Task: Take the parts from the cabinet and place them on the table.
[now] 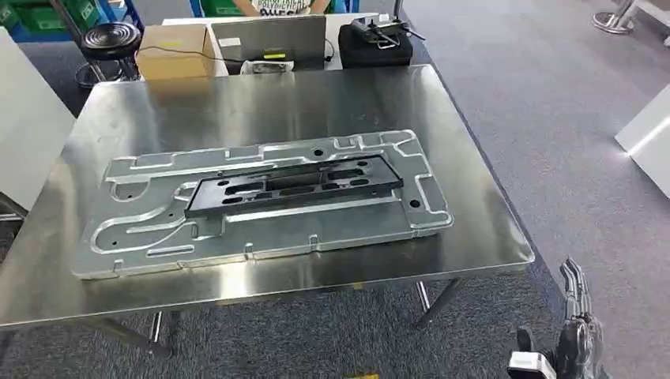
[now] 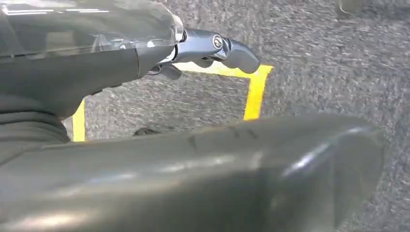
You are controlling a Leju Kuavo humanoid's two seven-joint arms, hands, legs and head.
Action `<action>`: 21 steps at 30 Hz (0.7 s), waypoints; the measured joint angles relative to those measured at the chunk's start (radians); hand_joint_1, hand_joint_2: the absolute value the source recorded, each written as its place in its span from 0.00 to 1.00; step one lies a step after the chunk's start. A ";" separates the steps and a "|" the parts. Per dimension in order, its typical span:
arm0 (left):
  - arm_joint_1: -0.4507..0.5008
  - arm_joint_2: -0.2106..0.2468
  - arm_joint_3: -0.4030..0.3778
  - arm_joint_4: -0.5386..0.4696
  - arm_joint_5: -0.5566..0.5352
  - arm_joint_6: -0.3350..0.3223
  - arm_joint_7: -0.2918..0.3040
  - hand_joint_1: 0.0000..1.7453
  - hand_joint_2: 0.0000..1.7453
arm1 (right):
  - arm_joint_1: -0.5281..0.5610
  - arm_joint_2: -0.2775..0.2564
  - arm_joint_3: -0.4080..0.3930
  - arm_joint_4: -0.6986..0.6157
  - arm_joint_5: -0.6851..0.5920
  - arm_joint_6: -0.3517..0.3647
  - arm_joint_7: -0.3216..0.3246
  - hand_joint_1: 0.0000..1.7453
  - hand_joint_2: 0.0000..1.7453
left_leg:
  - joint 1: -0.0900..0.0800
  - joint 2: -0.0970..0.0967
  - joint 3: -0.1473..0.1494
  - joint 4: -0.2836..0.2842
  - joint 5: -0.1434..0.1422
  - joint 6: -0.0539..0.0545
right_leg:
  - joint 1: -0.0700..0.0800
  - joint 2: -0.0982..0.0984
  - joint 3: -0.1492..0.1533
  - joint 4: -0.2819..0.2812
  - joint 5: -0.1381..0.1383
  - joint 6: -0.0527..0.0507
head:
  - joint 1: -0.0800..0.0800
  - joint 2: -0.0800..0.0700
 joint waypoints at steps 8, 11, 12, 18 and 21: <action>-0.001 -0.002 0.000 0.000 -0.008 0.000 0.006 0.00 0.00 | -0.160 -0.008 -0.210 0.488 0.164 -0.058 -0.005 0.00 0.00 | -0.005 0.004 -0.085 0.017 0.065 -0.017 | 0.003 -0.001 0.243 -0.132 -0.022 -0.014 | 0.000 0.000; -0.001 -0.003 0.000 0.000 -0.009 0.001 0.009 0.00 0.00 | -0.235 -0.061 -0.304 0.792 0.223 -0.170 0.005 0.00 0.00 | 0.001 0.003 -0.088 0.012 0.087 -0.036 | 0.013 -0.002 0.246 -0.155 -0.014 -0.029 | 0.000 0.000; 0.004 -0.003 0.000 0.000 -0.011 0.003 0.011 0.00 0.00 | -0.252 -0.086 -0.335 0.912 0.252 -0.196 0.042 0.00 0.00 | 0.000 0.002 -0.090 0.008 0.096 -0.043 | 0.013 -0.004 0.242 -0.162 -0.003 -0.040 | 0.000 0.000; 0.009 -0.002 0.000 0.000 -0.022 0.003 0.012 0.00 0.00 | -0.299 -0.118 -0.410 1.304 0.315 -0.116 0.408 0.00 0.00 | 0.004 -0.001 -0.177 0.312 -0.135 -0.058 | 0.012 -0.013 0.158 -0.161 0.064 -0.066 | 0.000 0.000; 0.010 0.000 0.000 0.000 -0.030 0.000 0.016 0.00 0.00 | -0.311 -0.110 -0.432 1.410 0.321 -0.038 0.587 0.00 0.00 | 0.003 -0.001 -0.082 0.237 -0.036 -0.052 | 0.018 -0.013 0.107 -0.140 0.087 -0.064 | 0.000 0.000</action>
